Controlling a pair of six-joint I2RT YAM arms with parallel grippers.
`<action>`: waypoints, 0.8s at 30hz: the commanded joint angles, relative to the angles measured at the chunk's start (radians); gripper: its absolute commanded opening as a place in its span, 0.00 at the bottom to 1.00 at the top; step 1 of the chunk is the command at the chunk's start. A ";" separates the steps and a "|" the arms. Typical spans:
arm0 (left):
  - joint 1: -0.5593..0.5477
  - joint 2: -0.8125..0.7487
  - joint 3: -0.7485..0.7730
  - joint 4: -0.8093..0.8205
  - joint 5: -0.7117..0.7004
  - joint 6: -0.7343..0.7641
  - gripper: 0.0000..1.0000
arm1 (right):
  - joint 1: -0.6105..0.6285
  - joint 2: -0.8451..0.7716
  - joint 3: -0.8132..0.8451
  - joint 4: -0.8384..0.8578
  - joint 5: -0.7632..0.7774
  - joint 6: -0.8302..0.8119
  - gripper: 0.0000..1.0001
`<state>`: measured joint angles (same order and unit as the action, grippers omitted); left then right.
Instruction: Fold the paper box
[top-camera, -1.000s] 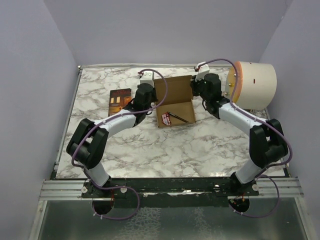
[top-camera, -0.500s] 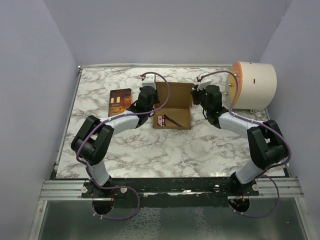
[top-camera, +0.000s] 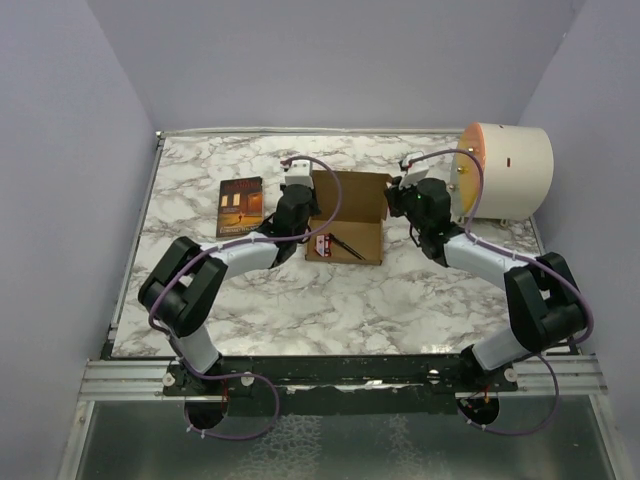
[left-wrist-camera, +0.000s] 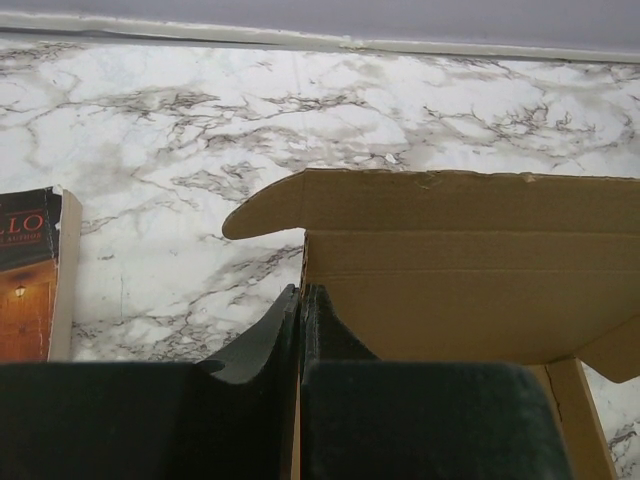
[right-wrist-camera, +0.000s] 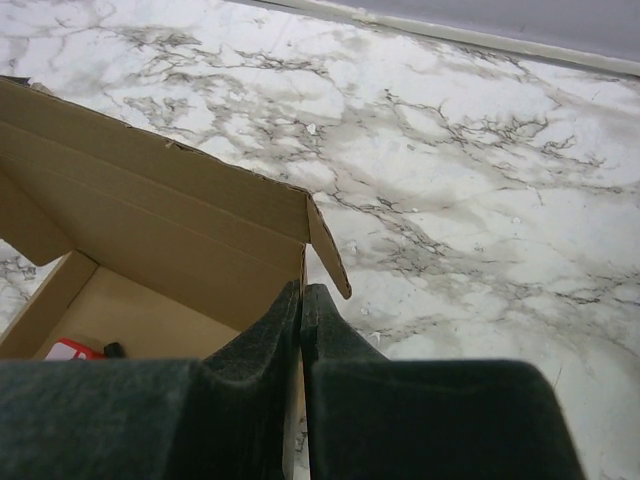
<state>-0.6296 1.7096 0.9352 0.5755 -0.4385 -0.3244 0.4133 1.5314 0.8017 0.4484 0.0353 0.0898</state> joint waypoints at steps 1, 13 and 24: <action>-0.044 -0.049 -0.039 0.032 0.018 -0.033 0.00 | 0.027 -0.039 -0.020 0.009 -0.083 0.035 0.03; -0.071 -0.082 -0.077 0.035 -0.020 -0.026 0.00 | 0.027 -0.058 -0.032 -0.049 -0.097 0.092 0.04; -0.093 -0.086 -0.086 0.026 -0.053 -0.028 0.00 | 0.051 -0.062 -0.017 -0.079 -0.061 0.174 0.05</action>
<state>-0.6876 1.6444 0.8494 0.5980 -0.5224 -0.3271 0.4202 1.4734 0.7784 0.3660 0.0208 0.2085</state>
